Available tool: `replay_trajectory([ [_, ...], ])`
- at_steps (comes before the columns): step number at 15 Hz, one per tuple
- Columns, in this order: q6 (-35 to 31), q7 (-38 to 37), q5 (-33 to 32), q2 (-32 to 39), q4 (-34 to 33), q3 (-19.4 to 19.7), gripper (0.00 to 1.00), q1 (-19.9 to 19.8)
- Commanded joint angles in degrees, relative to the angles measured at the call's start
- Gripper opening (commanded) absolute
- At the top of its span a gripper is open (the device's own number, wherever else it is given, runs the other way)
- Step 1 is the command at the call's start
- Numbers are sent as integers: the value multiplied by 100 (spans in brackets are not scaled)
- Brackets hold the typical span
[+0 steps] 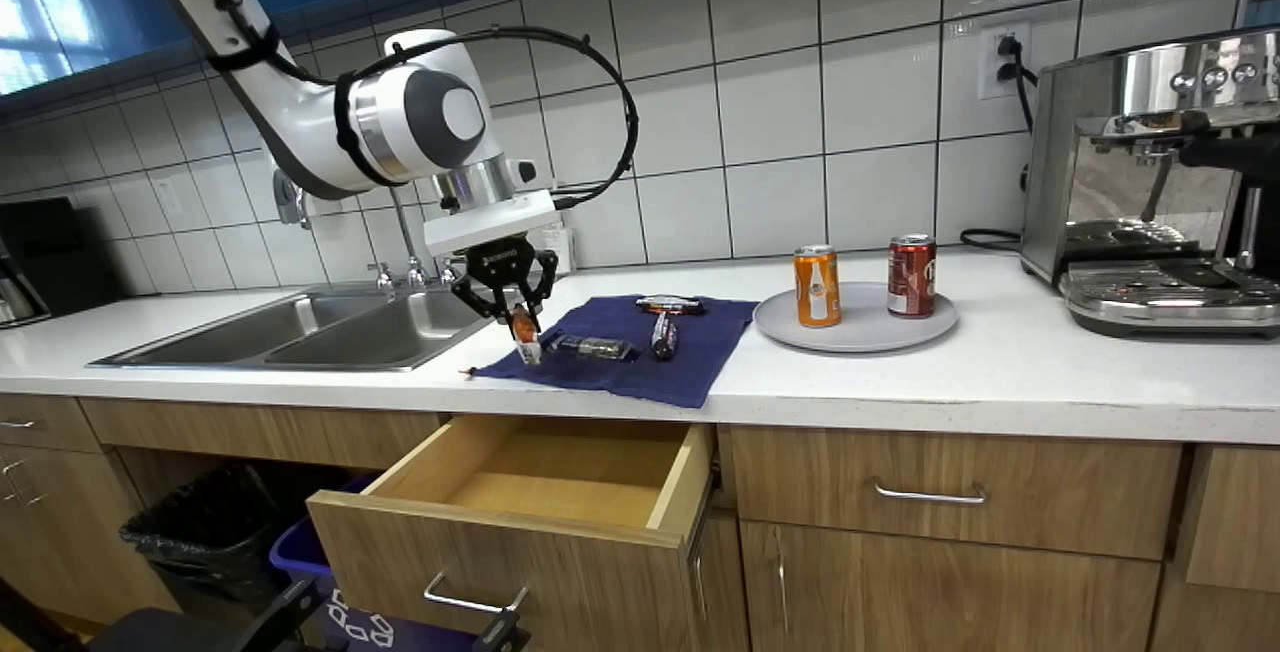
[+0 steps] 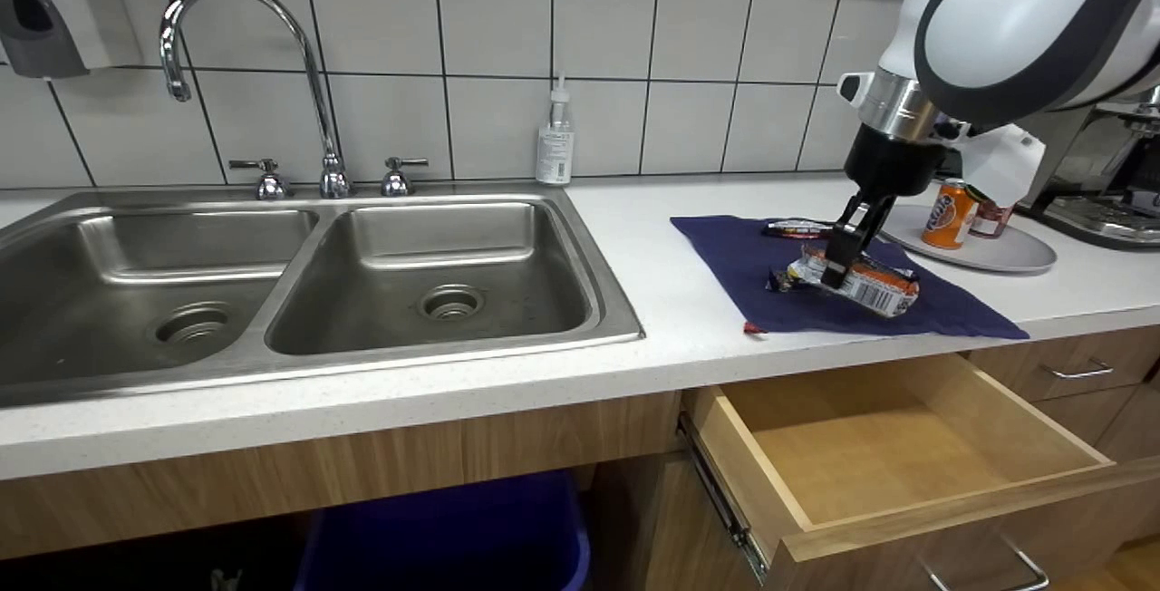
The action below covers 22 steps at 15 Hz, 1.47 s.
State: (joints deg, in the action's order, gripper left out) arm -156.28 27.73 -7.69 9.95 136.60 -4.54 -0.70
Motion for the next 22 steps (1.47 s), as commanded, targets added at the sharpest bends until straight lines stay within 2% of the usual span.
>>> replay_trajectory([
  [1, -96, 294, -122, -527, 521, 31, 7, -70],
  [8, -90, 942, -61, -919, 1124, 235, 7, -104],
  [13, -70, 1308, -152, -953, 1346, 434, 7, -121],
  [22, -235, 1263, -919, -641, 1380, 746, 7, -211],
])
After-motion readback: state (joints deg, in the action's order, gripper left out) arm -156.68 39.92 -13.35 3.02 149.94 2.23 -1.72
